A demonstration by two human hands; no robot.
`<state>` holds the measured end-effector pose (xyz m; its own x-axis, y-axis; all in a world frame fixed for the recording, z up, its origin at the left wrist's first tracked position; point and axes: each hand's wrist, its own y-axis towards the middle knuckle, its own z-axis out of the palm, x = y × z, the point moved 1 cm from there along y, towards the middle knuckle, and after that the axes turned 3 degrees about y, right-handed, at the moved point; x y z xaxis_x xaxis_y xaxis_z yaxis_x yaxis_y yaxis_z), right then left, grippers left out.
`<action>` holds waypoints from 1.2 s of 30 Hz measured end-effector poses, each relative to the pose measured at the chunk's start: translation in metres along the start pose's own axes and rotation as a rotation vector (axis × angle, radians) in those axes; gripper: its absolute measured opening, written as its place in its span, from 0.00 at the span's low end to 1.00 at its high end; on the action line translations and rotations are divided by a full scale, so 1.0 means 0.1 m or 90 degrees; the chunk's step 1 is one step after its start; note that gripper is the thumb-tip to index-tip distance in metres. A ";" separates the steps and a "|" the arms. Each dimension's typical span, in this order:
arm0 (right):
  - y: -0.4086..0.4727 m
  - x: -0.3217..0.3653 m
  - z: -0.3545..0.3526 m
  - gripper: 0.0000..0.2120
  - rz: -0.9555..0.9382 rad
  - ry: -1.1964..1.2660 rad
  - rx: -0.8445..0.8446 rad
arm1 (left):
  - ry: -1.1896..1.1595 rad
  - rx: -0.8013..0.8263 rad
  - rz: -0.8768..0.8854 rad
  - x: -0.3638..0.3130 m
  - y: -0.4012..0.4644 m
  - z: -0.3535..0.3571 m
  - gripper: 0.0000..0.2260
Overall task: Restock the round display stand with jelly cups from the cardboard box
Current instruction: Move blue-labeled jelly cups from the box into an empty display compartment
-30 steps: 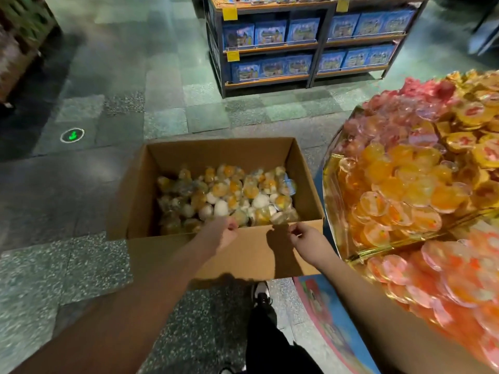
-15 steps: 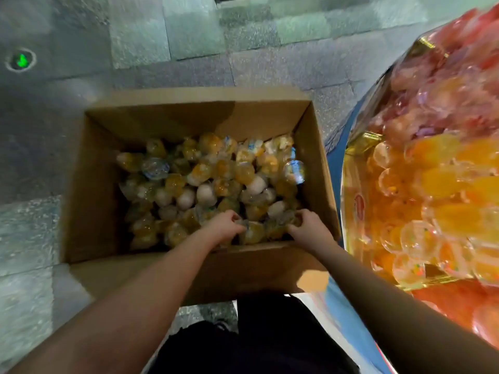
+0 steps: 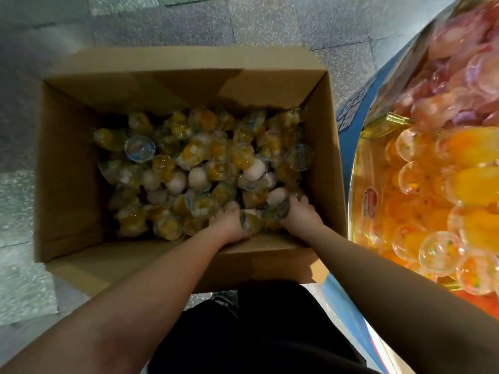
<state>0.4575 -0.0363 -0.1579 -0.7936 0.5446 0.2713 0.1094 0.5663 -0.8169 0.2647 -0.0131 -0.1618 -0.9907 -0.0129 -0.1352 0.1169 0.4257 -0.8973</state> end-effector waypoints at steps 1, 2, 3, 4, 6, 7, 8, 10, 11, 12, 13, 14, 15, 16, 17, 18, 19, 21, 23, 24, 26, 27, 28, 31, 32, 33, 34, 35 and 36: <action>-0.01 -0.01 0.01 0.39 -0.005 -0.018 -0.003 | -0.001 -0.001 0.005 0.00 0.02 0.01 0.41; 0.00 -0.02 0.01 0.37 -0.006 -0.030 -0.009 | 0.001 -0.001 0.013 0.00 0.03 0.01 0.42; 0.00 -0.03 0.01 0.35 -0.008 -0.035 -0.021 | 0.011 -0.002 0.022 -0.01 0.04 0.00 0.41; 0.00 -0.03 0.01 0.31 -0.006 -0.036 -0.030 | 0.028 -0.006 0.033 -0.02 0.04 0.00 0.39; 0.00 -0.03 0.01 0.28 -0.008 -0.037 -0.045 | 0.057 -0.019 0.048 -0.02 0.05 -0.01 0.38; -0.02 -0.03 0.00 0.28 -0.010 -0.032 -0.051 | 0.068 -0.031 0.053 -0.03 0.04 0.00 0.37; -0.04 -0.03 0.00 0.29 -0.014 -0.021 -0.060 | 0.075 -0.045 0.059 -0.04 0.03 -0.01 0.37; -0.11 0.00 -0.04 0.30 -0.027 0.013 -0.084 | 0.061 -0.077 0.074 -0.04 -0.03 -0.04 0.36; -0.16 0.03 -0.07 0.30 -0.037 0.034 -0.097 | 0.033 -0.097 0.083 -0.03 -0.09 -0.07 0.35; -0.22 0.05 -0.11 0.31 -0.048 0.057 -0.111 | -0.009 -0.116 0.094 -0.03 -0.16 -0.11 0.35; -0.29 0.07 -0.16 0.33 -0.056 0.081 -0.127 | -0.060 -0.134 0.103 -0.01 -0.25 -0.15 0.36; -0.38 0.10 -0.20 0.34 -0.065 0.107 -0.147 | -0.113 -0.149 0.111 0.01 -0.36 -0.20 0.36; -0.48 0.11 -0.24 0.35 -0.075 0.135 -0.167 | -0.163 -0.163 0.118 0.04 -0.48 -0.24 0.37; -0.60 0.12 -0.28 0.36 -0.088 0.162 -0.187 | -0.202 -0.179 0.126 0.08 -0.62 -0.27 0.36; -0.72 0.12 -0.30 0.36 -0.102 0.186 -0.207 | -0.230 -0.197 0.136 0.11 -0.76 -0.30 0.35; -0.85 0.11 -0.31 0.35 -0.121 0.210 -0.228 | -0.249 -0.215 0.149 0.15 -0.91 -0.32 0.34; -0.99 0.09 -0.31 0.35 -0.147 0.233 -0.251 | -0.262 -0.232 0.161 0.18 -1.06 -0.32 0.33; -1.30 0.03 -0.26 0.34 -0.203 0.282 -0.287 | -0.277 -0.267 0.200 0.23 -1.39 -0.28 0.33; -1.65 -0.03 -0.15 0.34 -0.243 0.328 -0.308 | -0.311 -0.304 0.243 0.27 -1.72 -0.19 0.34; -1.84 -0.07 -0.08 0.34 -0.261 0.347 -0.320 | -0.331 -0.322 0.266 0.30 -1.90 -0.12 0.34; -2.23 -0.15 0.11 0.33 -0.284 0.376 -0.350 | -0.365 -0.344 0.321 0.34 -2.24 0.05 0.32; -2.43 -0.19 0.22 0.33 -0.293 0.389 -0.362 | -0.365 -0.357 0.348 0.37 -2.40 0.14 0.31; -2.62 -0.25 0.33 0.33 -0.299 0.402 -0.370 | -0.349 -0.374 0.372 0.38 -2.56 0.24 0.29; -3.18 -0.45 0.67 0.33 -0.305 0.425 -0.381 | -0.313 -0.398 0.443 0.36 -3.01 0.53 0.29; -3.38 -0.53 0.76 0.33 -0.307 0.432 -0.385 | -0.311 -0.392 0.461 0.33 -3.15 0.64 0.29; -3.57 -0.61 0.83 0.33 -0.309 0.443 -0.393 | -0.316 -0.384 0.475 0.28 -3.30 0.74 0.28; -3.76 -0.71 0.89 0.33 -0.307 0.448 -0.406 | -0.310 -0.380 0.494 0.23 -3.43 0.84 0.27; -3.95 -0.81 0.94 0.33 -0.301 0.447 -0.423 | -0.294 -0.386 0.520 0.15 -3.56 0.93 0.26; -4.13 -0.93 0.98 0.34 -0.291 0.443 -0.444 | -0.265 -0.398 0.549 0.07 -3.67 1.02 0.25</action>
<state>0.4272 -0.3815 0.1042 -0.3569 0.2993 0.8849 0.3792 0.9122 -0.1556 0.2216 -0.2614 0.1235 -0.4839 0.2522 -0.8380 0.5758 0.8128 -0.0880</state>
